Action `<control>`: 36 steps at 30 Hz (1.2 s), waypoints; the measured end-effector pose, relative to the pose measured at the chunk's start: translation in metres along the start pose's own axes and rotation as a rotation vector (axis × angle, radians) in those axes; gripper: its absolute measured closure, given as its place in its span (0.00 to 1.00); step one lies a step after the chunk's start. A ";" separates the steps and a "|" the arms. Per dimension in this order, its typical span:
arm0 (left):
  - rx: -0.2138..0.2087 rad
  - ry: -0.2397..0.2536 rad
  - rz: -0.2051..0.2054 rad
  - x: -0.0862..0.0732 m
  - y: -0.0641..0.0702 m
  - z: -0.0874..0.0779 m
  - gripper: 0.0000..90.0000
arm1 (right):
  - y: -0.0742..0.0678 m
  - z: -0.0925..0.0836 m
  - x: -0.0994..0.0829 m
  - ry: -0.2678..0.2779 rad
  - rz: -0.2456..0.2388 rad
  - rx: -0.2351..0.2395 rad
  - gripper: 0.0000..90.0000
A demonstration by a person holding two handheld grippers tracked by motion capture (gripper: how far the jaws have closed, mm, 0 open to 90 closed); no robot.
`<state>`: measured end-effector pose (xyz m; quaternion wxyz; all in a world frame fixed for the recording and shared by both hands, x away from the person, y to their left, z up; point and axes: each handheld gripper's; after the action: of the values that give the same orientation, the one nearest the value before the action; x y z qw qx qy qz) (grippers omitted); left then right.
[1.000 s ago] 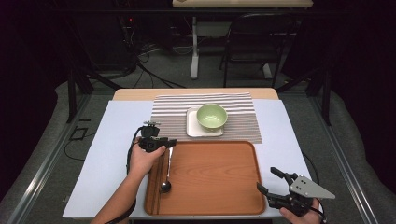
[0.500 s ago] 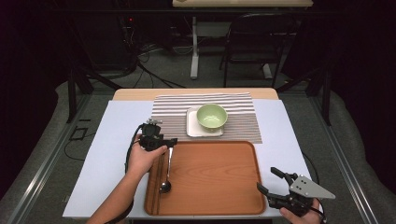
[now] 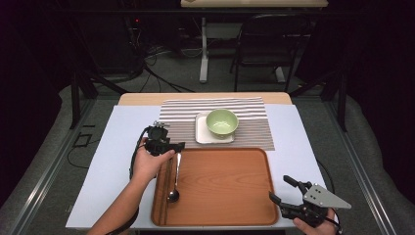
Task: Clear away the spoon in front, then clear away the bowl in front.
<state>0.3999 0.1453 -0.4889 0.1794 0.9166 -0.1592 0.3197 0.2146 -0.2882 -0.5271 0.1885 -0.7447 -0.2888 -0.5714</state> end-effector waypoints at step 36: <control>-0.055 0.012 -0.010 0.050 0.034 0.020 0.37 | 0.000 0.000 0.000 0.003 -0.001 0.002 0.29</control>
<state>0.4338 0.0979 -0.4641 0.2068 0.9102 -0.1623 0.3199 0.2143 -0.2884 -0.5268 0.1895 -0.7435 -0.2893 -0.5723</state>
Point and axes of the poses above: each handheld gripper's, and its own axes: z roughly forward along the jaws, x roughly out of its top, y roughly to its right, and after that the axes turned 2 degrees about -z, right-handed
